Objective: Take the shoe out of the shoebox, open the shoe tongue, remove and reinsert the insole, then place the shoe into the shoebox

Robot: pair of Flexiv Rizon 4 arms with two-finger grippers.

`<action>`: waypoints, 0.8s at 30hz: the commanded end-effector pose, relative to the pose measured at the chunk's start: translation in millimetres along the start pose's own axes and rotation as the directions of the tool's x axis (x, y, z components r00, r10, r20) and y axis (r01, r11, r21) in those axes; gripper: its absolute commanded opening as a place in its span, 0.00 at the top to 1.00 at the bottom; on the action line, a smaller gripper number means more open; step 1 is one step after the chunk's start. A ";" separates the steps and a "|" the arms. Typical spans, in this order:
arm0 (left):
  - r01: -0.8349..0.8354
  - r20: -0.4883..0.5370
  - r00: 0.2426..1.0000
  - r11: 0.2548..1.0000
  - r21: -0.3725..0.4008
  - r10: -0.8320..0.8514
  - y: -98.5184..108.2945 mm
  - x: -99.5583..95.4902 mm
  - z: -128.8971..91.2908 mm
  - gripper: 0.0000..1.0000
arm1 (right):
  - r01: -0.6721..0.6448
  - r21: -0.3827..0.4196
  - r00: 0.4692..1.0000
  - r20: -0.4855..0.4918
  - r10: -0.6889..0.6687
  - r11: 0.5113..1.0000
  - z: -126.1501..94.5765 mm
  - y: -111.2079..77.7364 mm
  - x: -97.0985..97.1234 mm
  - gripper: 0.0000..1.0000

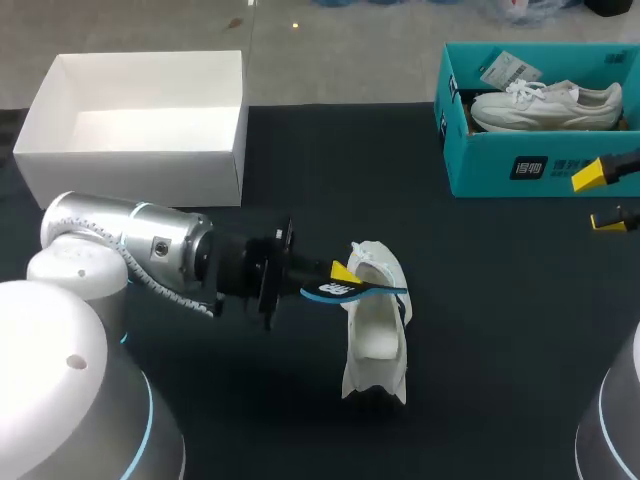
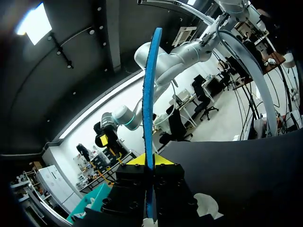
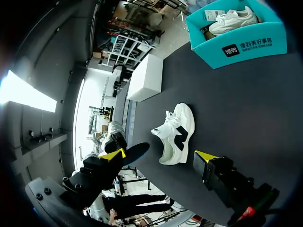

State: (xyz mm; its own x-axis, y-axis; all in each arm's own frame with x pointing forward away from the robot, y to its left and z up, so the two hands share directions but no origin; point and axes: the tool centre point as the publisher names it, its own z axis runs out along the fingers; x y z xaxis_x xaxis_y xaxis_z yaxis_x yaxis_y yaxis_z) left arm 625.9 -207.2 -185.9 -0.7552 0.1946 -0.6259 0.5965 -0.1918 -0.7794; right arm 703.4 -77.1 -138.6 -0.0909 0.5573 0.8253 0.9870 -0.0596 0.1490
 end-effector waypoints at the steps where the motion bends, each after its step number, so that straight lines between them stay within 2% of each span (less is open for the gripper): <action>1: 0.008 -0.021 1.000 0.999 -0.032 -0.009 9.6 21.3 3.2 1.00 | -0.001 0.000 1.000 0.002 0.001 1.000 -0.4 -1.0 -0.1 0.00; 4: 0.010 -0.033 0.999 0.999 -0.046 -0.012 16.1 36.7 6.3 1.00 | -0.001 0.000 1.000 0.002 0.001 1.000 -0.4 -1.0 -0.1 0.00; 8: -0.005 -0.074 0.997 0.989 -0.147 -0.006 30.2 52.2 3.9 1.00 | -0.001 0.000 1.000 0.002 0.001 1.000 -0.4 -1.0 -0.1 0.00; 14: 0.006 -0.050 0.999 0.990 -0.142 -0.013 46.6 61.8 2.5 1.00 | -0.001 0.000 1.000 0.002 0.001 1.000 -0.4 -1.0 -0.1 0.00; 24: 0.007 -0.049 0.999 0.990 -0.142 -0.014 47.4 61.7 2.8 1.00 | -0.001 0.000 1.000 0.002 0.001 1.000 -0.4 -1.0 -0.1 0.00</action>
State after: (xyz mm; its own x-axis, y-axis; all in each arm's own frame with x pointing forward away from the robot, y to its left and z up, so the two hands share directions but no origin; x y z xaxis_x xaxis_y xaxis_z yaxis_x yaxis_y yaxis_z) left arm 607.0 -206.4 -260.9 -0.7498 0.2426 -0.6156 0.6233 -0.0530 -0.7802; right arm 702.6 -77.4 -138.5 -0.0922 0.5560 0.8260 0.9868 -0.0599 0.1504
